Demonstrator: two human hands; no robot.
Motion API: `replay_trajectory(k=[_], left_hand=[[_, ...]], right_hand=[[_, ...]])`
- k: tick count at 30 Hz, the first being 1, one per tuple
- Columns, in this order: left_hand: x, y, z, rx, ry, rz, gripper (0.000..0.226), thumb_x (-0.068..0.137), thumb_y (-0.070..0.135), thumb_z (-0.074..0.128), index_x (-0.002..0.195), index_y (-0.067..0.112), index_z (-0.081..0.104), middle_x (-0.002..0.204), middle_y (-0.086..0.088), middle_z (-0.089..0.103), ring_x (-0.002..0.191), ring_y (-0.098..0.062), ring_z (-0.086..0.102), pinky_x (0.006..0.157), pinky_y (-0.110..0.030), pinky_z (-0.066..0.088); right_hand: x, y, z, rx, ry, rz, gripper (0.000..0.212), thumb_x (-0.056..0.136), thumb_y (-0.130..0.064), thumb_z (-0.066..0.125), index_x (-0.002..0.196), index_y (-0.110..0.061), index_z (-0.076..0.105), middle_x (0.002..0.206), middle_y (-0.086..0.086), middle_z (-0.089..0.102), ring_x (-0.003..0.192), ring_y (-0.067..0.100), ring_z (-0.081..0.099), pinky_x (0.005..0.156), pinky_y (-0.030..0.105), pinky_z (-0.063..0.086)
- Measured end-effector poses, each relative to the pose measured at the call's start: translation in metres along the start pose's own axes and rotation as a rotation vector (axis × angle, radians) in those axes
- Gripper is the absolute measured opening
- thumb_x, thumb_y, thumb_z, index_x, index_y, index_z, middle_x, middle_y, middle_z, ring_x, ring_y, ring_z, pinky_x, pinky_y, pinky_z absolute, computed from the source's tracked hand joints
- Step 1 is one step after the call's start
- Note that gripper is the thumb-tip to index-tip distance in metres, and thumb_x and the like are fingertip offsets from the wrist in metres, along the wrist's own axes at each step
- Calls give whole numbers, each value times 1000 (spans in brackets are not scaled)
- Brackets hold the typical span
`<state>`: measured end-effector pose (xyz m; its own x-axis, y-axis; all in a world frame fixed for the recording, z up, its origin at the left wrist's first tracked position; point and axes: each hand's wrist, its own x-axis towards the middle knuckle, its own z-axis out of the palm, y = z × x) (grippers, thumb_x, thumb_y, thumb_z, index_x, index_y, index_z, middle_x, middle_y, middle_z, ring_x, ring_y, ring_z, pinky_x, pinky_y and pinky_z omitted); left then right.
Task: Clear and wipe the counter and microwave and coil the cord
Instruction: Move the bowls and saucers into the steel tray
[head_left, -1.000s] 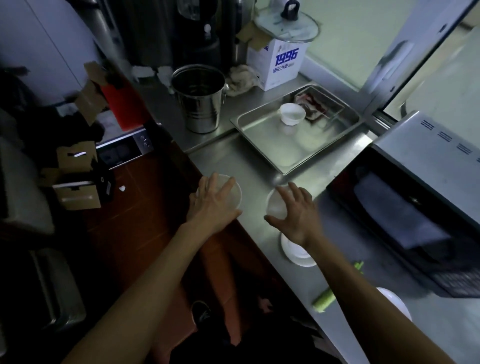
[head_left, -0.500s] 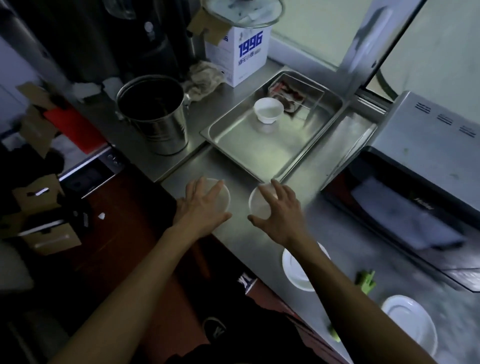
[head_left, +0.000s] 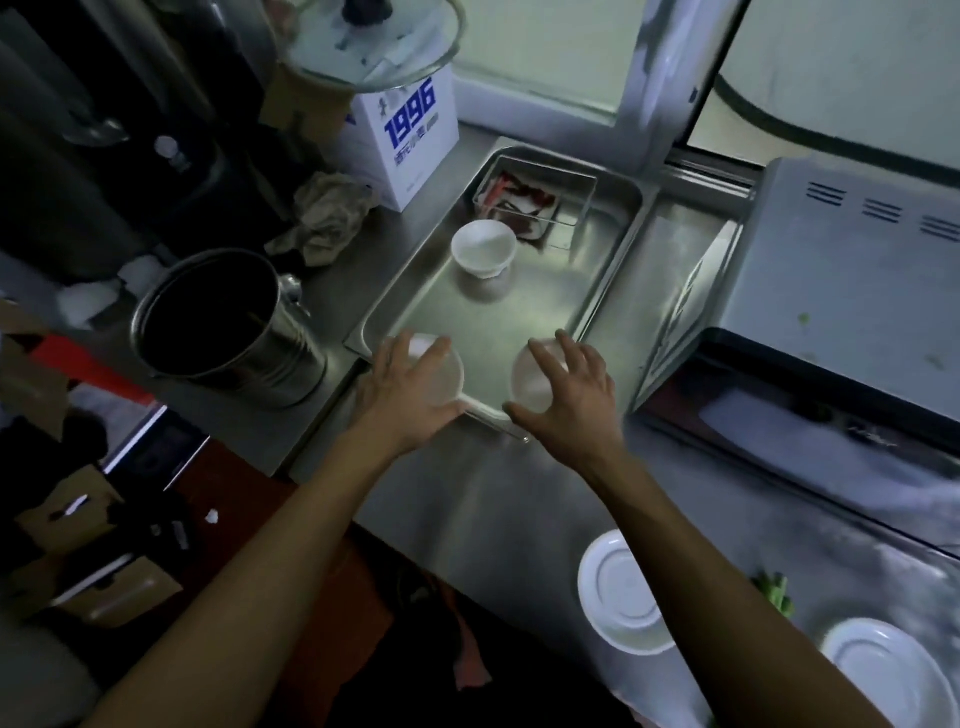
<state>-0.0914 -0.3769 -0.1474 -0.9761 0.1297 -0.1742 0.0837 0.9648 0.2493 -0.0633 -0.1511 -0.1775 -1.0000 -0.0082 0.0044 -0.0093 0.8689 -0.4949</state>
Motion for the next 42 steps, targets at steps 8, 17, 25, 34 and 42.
replay_trajectory(k=[8,17,25,34,42], left_hand=[[78,8,6,50,-55,101,91,78,67,63,152,43,16,162,-3,5,148,-31,2,113,-60,26],[176,9,3,-48,-105,214,89,78,60,68,149,43,18,161,-1,5,146,-30,4,109,-62,29],[258,3,9,-60,-143,280,85,75,60,69,144,43,22,160,-2,9,146,-35,7,109,-64,29],[307,3,19,-52,-167,295,92,79,62,67,152,43,15,163,-2,3,149,-35,2,115,-63,18],[319,5,30,-12,-218,302,91,81,56,70,153,41,16,164,-4,0,150,-35,-1,113,-66,18]], right_hand=[[29,16,-1,-33,21,74,87,75,-60,72,150,-32,39,160,7,28,144,35,25,111,53,32],[85,6,3,-78,31,202,87,76,-61,72,151,-33,35,162,6,24,146,33,21,115,54,27],[149,-8,15,-96,30,278,87,77,-60,71,151,-34,33,162,5,22,147,31,20,115,53,28],[199,-6,28,-74,31,320,88,78,-62,69,151,-37,28,164,1,17,150,29,15,118,53,26],[211,-2,38,-20,30,300,87,78,-60,71,150,-35,29,163,1,17,149,27,16,112,50,32]])
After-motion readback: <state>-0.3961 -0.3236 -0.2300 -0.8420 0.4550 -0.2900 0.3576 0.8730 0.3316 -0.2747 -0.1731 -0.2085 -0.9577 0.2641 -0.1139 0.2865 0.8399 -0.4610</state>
